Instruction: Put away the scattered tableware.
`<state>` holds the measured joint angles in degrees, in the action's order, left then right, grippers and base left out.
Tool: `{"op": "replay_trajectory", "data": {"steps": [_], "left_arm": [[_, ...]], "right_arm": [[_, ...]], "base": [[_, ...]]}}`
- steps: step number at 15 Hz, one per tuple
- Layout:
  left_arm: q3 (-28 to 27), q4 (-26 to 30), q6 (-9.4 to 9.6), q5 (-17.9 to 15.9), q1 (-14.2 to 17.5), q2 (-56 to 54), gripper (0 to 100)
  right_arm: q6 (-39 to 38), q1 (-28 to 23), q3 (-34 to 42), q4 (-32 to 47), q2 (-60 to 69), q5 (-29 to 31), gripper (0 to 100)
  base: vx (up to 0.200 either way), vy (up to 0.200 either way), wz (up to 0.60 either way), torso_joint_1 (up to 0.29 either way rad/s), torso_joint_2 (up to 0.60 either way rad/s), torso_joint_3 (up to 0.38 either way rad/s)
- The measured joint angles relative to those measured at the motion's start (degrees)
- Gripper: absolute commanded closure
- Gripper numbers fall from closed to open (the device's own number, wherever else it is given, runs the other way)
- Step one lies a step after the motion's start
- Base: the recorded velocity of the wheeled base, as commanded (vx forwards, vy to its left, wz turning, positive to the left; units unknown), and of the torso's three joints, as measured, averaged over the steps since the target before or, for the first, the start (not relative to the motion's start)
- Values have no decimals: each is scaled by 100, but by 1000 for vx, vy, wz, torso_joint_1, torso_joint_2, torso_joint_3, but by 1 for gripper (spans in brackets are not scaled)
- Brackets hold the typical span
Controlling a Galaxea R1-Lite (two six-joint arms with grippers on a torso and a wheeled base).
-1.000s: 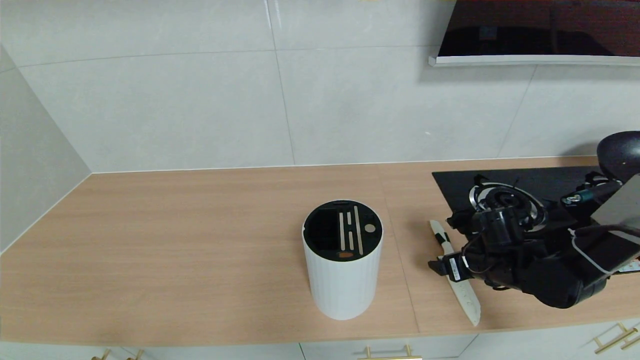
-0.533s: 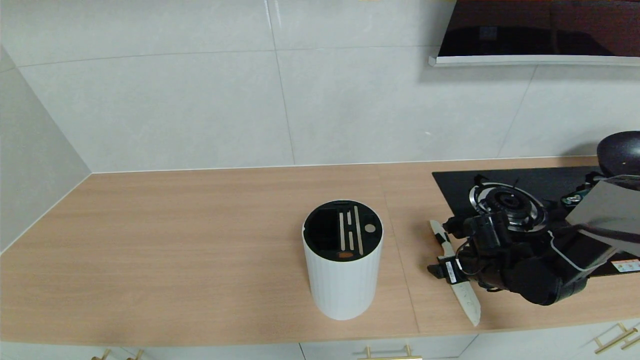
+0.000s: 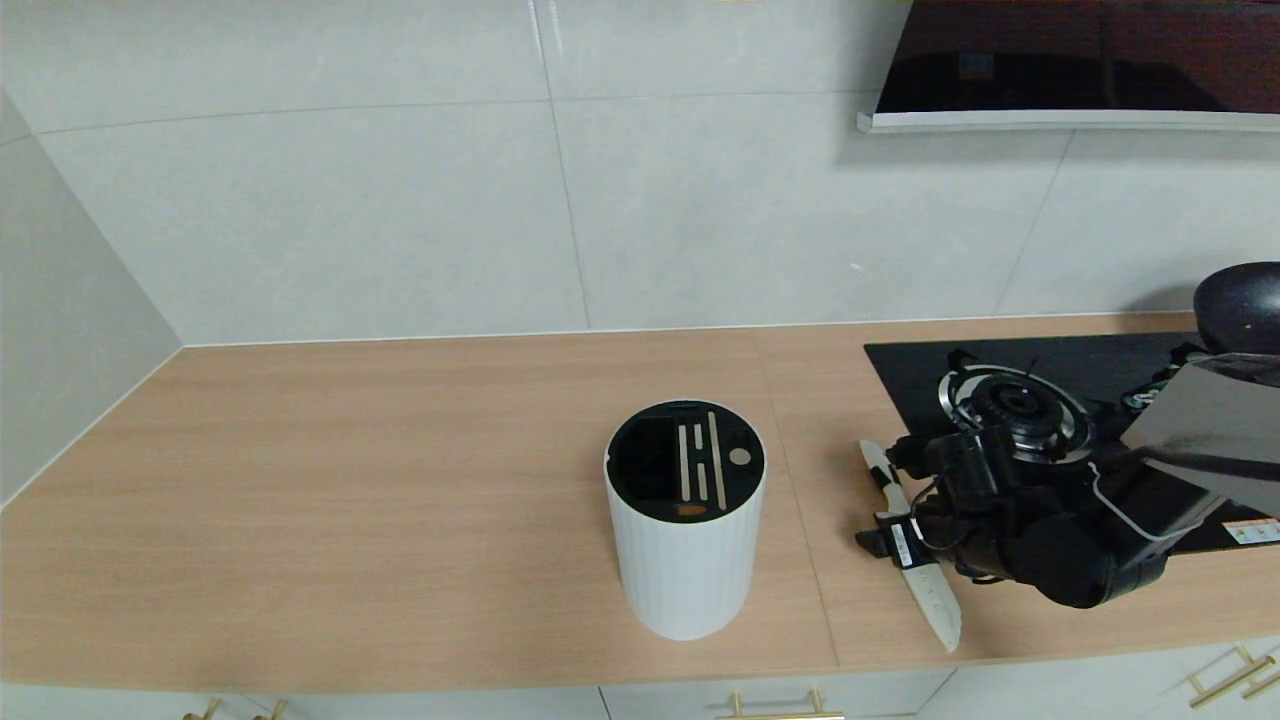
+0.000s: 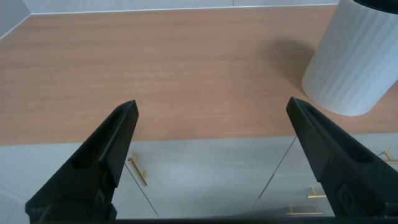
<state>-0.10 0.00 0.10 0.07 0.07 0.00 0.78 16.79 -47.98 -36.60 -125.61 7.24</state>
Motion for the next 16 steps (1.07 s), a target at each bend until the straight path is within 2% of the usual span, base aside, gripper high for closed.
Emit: {"op": "replay_trajectory", "data": {"steps": [4,5,16], "left_arm": [[0,0,0,0,0,0,0],[0,0,0,0,0,0,0],[0,0,0,0,-2,0,0]], "right_arm": [[-2,-20,-20,-13,-63,-7,0],[-5,-20,-20,-22,-79,-11,100],[-5,-28,-69,-5,-197,-5,100]], "base": [[0,0,0,0,0,0],[0,0,0,0,0,0],[0,0,0,0,0,0]]}}
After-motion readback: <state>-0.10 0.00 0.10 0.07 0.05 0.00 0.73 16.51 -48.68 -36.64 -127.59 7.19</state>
